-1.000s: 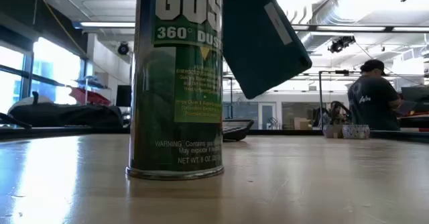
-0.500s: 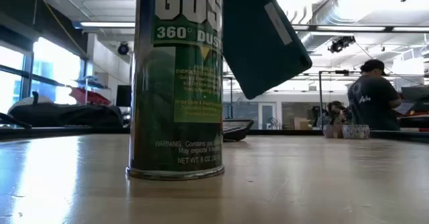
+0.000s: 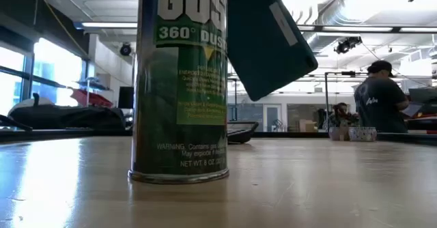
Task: Apply microfiber cloth
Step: Spray the cellphone using the white spray bottle
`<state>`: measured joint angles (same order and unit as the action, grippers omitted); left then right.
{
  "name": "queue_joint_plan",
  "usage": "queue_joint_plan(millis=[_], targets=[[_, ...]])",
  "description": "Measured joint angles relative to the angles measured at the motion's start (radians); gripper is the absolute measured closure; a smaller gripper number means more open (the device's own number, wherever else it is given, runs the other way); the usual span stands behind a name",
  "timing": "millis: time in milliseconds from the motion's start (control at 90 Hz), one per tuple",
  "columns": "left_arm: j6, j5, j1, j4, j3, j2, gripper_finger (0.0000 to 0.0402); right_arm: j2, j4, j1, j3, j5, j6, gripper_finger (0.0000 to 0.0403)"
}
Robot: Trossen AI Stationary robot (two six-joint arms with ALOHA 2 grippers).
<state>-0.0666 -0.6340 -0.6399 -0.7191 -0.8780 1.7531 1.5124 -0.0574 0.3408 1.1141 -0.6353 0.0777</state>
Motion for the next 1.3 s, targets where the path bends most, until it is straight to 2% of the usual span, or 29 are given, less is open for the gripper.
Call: queue_joint_plan(millis=[156,422,667,867,1000,1133,1300], targets=[[-0.009,-0.006,0.0,0.015,0.0,-0.002,0.0211,0.0,0.034,0.0,0.0,0.0,-0.023,0.0402],[-0.022,-0.026,0.0,0.018,0.0,-0.002,0.0213,0.0,0.054,0.0,0.0,-0.027,-0.034,0.0402],[-0.035,-0.038,0.0,0.024,-0.001,-0.002,0.0214,-0.001,0.05,0.011,0.0,-0.123,0.072,0.0402],[-0.032,-0.016,0.0,0.026,-0.001,-0.002,0.0214,-0.001,0.049,0.059,0.0,-0.25,0.105,0.0402],[-0.028,-0.005,0.0,0.026,-0.001,-0.002,0.0215,0.005,0.057,0.086,0.0,-0.276,0.132,0.0402],[-0.016,-0.002,0.0,0.026,-0.001,-0.002,0.0215,0.045,0.08,0.111,0.0,-0.33,0.153,0.0402],[0.005,0.004,0.0,0.051,-0.002,-0.007,0.0216,0.118,0.111,0.145,0.0,-0.459,0.169,0.0402]])
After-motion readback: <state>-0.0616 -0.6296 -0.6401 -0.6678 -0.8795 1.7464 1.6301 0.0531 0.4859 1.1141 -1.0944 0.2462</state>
